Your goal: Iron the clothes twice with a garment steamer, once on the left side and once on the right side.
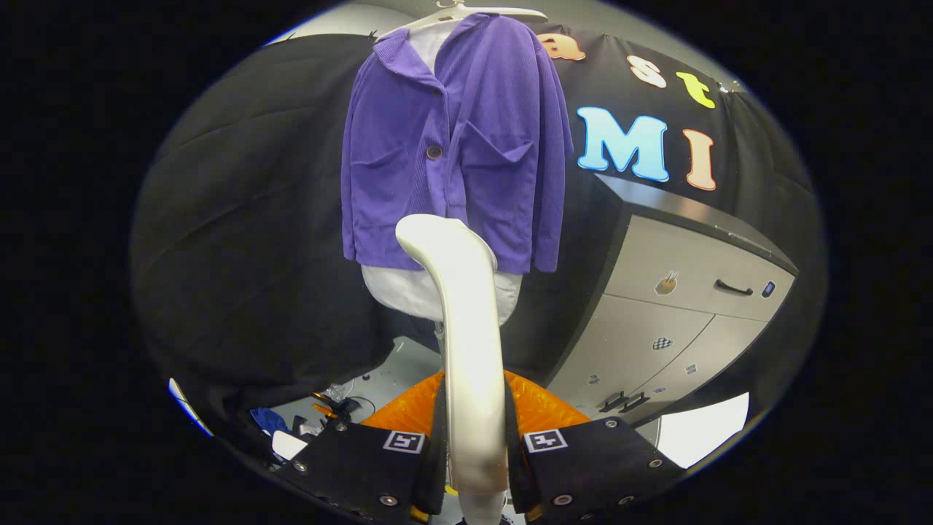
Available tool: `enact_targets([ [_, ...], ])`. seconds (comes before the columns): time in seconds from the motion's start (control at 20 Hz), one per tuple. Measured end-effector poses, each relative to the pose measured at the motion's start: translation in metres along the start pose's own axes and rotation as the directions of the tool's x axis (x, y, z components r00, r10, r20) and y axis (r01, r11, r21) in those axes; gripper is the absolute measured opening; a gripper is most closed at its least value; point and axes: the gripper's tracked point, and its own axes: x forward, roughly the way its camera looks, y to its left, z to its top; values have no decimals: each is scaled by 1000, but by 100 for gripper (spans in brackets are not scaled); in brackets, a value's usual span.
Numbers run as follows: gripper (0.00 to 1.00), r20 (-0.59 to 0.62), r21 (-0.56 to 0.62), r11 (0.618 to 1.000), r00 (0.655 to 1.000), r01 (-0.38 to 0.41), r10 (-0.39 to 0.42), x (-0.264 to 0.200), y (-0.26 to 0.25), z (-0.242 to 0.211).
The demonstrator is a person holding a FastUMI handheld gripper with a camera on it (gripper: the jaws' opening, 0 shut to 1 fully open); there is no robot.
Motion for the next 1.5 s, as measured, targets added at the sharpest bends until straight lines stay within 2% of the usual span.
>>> enact_targets([
  [0.25, 35, 142, 8, 999, 989, 44, -45, -10, 21, 67],
  [0.6, 36, 349, 20, 998, 935, 54, -58, -32, 57, 167],
  [0.9, 36, 514, 48, 997, 855, 56, -73, -48, 89, 259],
  [1.25, 36, 687, 15, 996, 723, 83, -71, -75, 133, 351],
  [1.5, 36, 713, 30, 995, 696, 92, -86, -65, 148, 383],
])
